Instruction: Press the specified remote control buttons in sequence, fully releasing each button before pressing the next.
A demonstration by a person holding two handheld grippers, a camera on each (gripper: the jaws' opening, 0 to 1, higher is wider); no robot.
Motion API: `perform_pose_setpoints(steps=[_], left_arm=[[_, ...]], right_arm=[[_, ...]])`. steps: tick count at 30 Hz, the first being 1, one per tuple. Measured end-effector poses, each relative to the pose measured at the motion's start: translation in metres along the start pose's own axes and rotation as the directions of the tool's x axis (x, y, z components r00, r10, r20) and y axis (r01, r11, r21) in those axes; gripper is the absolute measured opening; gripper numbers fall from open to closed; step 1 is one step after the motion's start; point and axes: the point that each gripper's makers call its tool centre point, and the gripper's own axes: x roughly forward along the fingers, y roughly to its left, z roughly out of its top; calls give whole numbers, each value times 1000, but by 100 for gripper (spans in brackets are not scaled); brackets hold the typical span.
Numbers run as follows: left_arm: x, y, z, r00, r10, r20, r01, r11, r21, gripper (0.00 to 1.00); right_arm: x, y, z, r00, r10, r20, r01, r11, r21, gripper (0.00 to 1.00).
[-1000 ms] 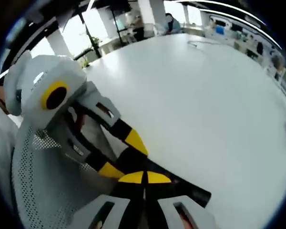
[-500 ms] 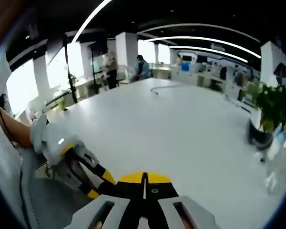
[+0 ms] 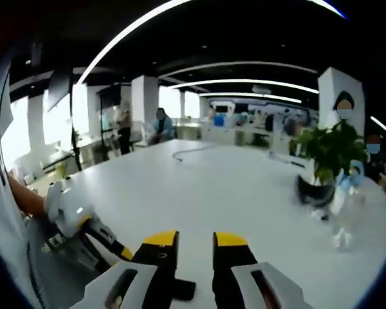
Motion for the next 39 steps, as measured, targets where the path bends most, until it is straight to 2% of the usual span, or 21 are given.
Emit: perform_pose_setpoints(steps=[2, 4, 11, 14, 17, 21, 24, 28, 31, 34, 39], left_arm=[[0, 0, 0, 1000, 1, 1, -1, 1000, -2, 25], [0, 0, 0, 1000, 1, 1, -1, 1000, -2, 25], [0, 0, 1, 1000, 0, 4, 0, 1000, -4, 25], [0, 0, 1, 1000, -1, 6, 1, 1000, -2, 25], [0, 1, 1, 1000, -2, 9, 2, 1000, -6, 25], [0, 0, 1, 1000, -2, 9, 2, 1000, -3, 25], [0, 0, 1, 1000, -3, 9, 3, 1000, -3, 25], [0, 0, 1, 1000, -3, 8, 3, 1000, -2, 25], [0, 0, 1, 1000, -5, 6, 5, 1000, 2, 25], [0, 0, 1, 1000, -8, 0, 8, 1000, 9, 25], [0, 0, 1, 1000, -12, -24, 13, 1000, 16, 25]], right_arm=[[0, -2, 0, 1000, -7, -4, 7, 1000, 2, 20], [0, -3, 2, 1000, -11, 20, 11, 1000, 12, 21], [-1, -15, -2, 999, -37, 2, 37, 996, 77, 21], [-3, -21, -1, 998, -56, 15, 54, 993, 104, 22], [-3, -22, 0, 998, -67, 18, 65, 992, 104, 29], [-4, -27, 5, 993, -109, 50, 106, 992, 62, 45], [-5, -31, 6, 990, -129, 55, 125, 990, 69, 55], [-4, -33, 3, 991, -132, 37, 128, 988, 89, 59], [-2, -33, 3, 989, -145, 38, 143, 988, 65, 72], [-4, -35, 8, 985, -161, 66, 158, 986, 44, 77], [-6, -39, 10, 981, -173, 86, 167, 983, 74, 81]])
